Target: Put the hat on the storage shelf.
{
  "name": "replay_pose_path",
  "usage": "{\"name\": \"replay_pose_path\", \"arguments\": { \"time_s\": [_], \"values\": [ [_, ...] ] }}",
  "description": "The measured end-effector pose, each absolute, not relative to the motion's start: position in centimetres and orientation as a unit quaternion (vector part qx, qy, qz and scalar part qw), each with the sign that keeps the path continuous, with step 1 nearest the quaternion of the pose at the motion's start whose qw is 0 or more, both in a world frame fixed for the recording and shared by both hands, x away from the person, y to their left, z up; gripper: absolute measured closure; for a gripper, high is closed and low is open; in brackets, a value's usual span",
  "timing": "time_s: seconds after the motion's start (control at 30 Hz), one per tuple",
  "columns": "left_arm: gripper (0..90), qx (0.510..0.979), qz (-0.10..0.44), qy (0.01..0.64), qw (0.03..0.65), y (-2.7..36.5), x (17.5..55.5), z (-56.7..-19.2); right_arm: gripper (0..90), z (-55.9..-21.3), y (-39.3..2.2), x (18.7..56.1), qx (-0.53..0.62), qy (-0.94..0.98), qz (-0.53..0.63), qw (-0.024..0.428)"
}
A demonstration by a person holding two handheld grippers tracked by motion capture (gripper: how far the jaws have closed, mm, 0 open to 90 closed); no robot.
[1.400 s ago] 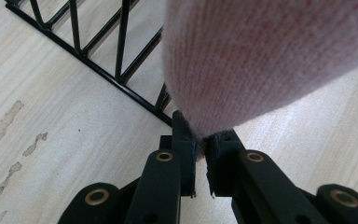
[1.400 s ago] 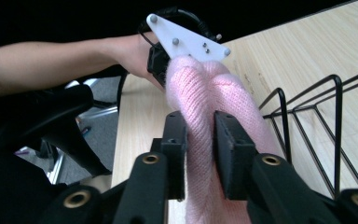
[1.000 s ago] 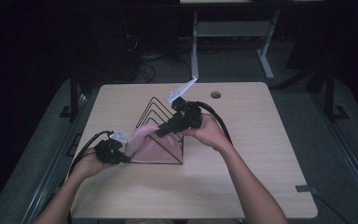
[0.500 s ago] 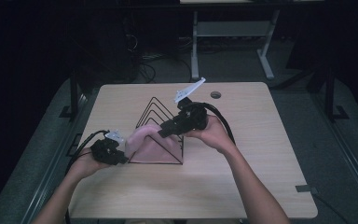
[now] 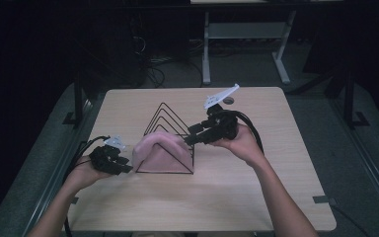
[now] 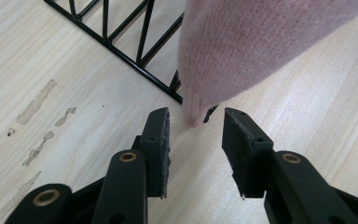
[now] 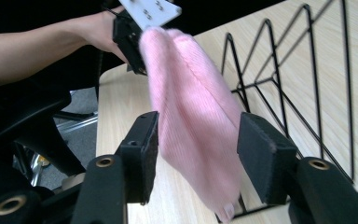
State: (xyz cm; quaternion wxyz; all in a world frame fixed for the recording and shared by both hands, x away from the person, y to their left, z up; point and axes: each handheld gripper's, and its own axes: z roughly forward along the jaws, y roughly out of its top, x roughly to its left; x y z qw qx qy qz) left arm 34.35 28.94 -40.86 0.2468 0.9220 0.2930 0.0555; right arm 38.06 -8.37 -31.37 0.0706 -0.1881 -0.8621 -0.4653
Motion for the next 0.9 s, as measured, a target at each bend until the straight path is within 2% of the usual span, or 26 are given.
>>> {"name": "replay_pose_path", "arguments": {
  "time_s": [0.53,0.9],
  "values": [
    [54.7,0.919,0.054,0.298,0.253,29.5,33.7,-40.5,40.0,-32.7,-13.9,37.2,-0.243,-0.849,-0.467,0.038],
    [52.5,0.916,0.056,0.3,0.259,29.6,33.3,-40.4,39.5,-33.9,-17.0,36.4,-0.273,-0.841,-0.466,0.026]
  ]
}}
